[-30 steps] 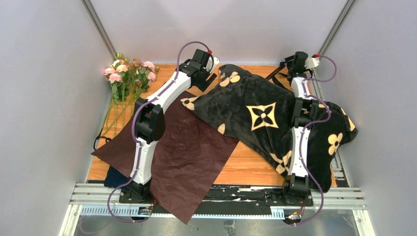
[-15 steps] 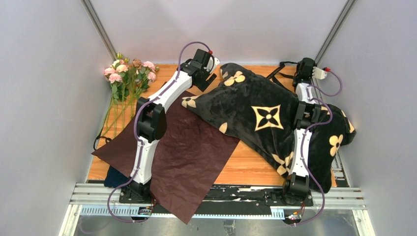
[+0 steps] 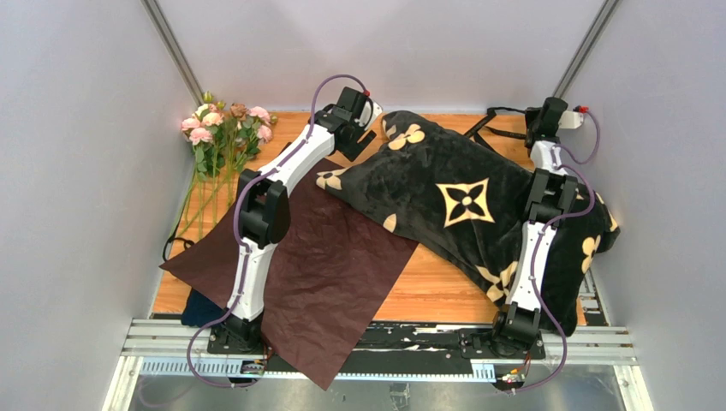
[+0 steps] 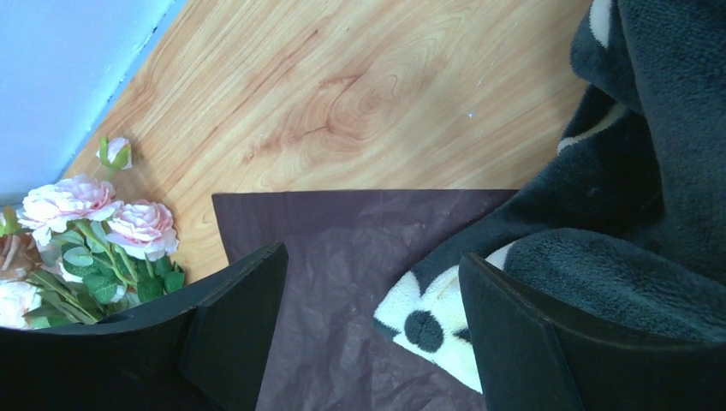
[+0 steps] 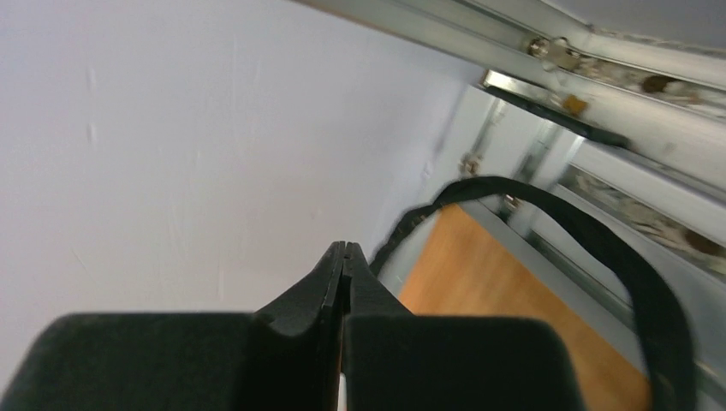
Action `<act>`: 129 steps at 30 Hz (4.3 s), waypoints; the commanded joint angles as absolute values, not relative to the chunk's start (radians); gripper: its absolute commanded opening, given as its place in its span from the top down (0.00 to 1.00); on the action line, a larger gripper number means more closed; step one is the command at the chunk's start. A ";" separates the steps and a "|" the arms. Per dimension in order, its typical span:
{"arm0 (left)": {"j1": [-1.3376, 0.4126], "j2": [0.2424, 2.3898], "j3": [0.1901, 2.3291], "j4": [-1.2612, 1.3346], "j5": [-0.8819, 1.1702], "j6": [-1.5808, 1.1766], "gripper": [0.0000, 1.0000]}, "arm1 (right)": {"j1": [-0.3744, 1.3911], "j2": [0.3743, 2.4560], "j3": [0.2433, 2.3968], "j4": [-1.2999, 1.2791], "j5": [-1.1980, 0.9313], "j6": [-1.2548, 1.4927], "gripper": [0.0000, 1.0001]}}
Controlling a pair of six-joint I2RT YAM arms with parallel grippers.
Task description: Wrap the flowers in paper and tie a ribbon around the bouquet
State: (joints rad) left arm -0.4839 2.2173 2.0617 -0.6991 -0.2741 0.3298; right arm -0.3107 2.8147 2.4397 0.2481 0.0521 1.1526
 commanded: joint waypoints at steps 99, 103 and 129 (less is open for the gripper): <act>-0.519 2.006 2.160 0.012 0.471 0.049 0.00 | 0.171 2.122 2.546 0.492 -0.737 0.972 1.00; -0.526 2.005 2.184 0.074 0.489 -0.006 0.00 | 0.209 2.027 2.514 0.503 -0.761 0.976 1.00; -0.614 1.894 2.072 0.214 0.792 -0.104 0.22 | 0.354 1.803 2.459 0.410 -0.744 0.878 1.00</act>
State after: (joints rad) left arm -0.6064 1.8832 2.0624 0.1665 0.7979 -0.0742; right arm 0.3397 1.8626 2.4763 0.3985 -0.7322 0.9085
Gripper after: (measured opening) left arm 0.845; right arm 0.012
